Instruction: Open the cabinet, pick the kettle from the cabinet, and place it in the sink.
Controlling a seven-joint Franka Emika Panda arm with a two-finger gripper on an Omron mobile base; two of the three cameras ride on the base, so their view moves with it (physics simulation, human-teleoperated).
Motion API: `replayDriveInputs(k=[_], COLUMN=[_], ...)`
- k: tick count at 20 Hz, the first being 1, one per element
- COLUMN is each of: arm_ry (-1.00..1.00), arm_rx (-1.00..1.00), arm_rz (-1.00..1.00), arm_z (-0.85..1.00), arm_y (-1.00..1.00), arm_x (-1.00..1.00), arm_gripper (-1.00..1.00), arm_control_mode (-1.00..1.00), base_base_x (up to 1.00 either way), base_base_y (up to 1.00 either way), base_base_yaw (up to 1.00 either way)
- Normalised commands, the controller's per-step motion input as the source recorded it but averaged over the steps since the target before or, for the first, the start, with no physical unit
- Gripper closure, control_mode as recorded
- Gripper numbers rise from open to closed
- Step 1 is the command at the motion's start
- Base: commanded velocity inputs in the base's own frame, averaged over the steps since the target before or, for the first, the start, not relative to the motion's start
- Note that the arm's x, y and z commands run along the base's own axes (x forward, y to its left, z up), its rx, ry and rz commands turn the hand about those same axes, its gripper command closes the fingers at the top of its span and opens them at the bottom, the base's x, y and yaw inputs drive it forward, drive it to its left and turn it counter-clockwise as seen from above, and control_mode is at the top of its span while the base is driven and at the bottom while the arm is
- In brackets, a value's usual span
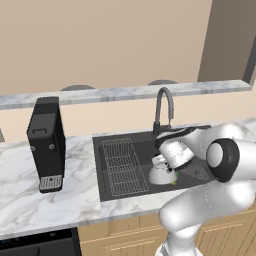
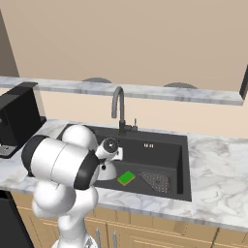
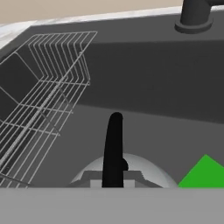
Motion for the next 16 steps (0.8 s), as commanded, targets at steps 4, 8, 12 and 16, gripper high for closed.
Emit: replayDriveInputs(k=[4,8,12,16], arm_ry=[0.00,0.00,0.00,0.00], arm_rx=[0.00,0.00,0.00,0.00], arm_rz=[0.00,0.00,0.00,0.00], arm_z=[-0.31,-0.33,-0.32,-0.31], arm_y=[0.00,0.00,0.00,0.00], arm_x=[0.05,0.09,0.15,0.15], arm_gripper=[1.00,1.00,1.00,1.00], arm_control_mode=[-1.00,-1.00,-1.00,-1.00], base_base_x=[0.00,0.00,0.00,0.00], base_base_y=[0.00,0.00,0.00,0.00], base_base_yaw=[0.00,0.00,0.00,0.00])
